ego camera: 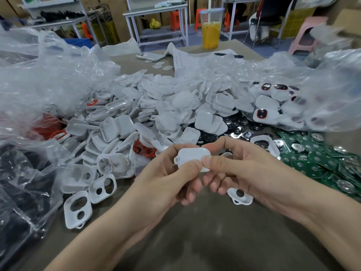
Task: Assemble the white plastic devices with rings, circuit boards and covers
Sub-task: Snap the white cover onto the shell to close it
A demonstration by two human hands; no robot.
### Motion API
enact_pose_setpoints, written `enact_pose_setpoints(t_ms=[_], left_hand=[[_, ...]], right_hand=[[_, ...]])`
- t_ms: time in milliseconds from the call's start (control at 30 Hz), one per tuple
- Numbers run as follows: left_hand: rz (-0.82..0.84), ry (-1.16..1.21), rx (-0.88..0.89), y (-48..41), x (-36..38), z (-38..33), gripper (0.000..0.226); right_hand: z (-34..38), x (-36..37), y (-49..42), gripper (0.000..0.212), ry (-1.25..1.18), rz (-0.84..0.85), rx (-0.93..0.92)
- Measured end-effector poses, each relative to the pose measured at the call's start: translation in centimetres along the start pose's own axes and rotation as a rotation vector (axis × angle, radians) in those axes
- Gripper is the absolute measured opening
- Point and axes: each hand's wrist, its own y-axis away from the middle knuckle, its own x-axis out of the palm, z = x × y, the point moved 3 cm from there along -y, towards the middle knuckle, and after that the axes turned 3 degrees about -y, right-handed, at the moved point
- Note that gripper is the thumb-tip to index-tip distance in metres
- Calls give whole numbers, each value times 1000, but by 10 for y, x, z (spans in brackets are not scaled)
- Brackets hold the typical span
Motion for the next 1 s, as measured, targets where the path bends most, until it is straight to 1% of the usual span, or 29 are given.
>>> enact_pose_setpoints(t_ms=[100, 167, 267, 333, 433, 600, 800, 1000], left_hand=[[-49, -99, 47, 1, -1, -1, 17], [-71, -132, 80, 1, -1, -3, 17], [-88, -108, 127, 2, 0, -6, 13], [-114, -147, 176, 3, 0, -7, 13], [-123, -217, 243, 4, 1, -8, 12], [-129, -308, 320, 6, 2, -11, 15], [-130, -314, 367, 6, 1, -13, 19], [-103, -206, 363, 4, 1, -13, 27]], right_hand=[[0, -1, -1, 25, 41, -24, -35], [1, -1, -1, 21, 103, -41, -69], [3, 0, 1, 18, 191, -73, -102], [5, 1, 1, 14, 190, -84, -137], [7, 2, 1, 16, 145, -116, -182], [6, 1, 1, 21, 195, -131, -198], [10, 3, 3, 13, 132, -94, -257], [10, 6, 3, 17, 109, -94, -258]])
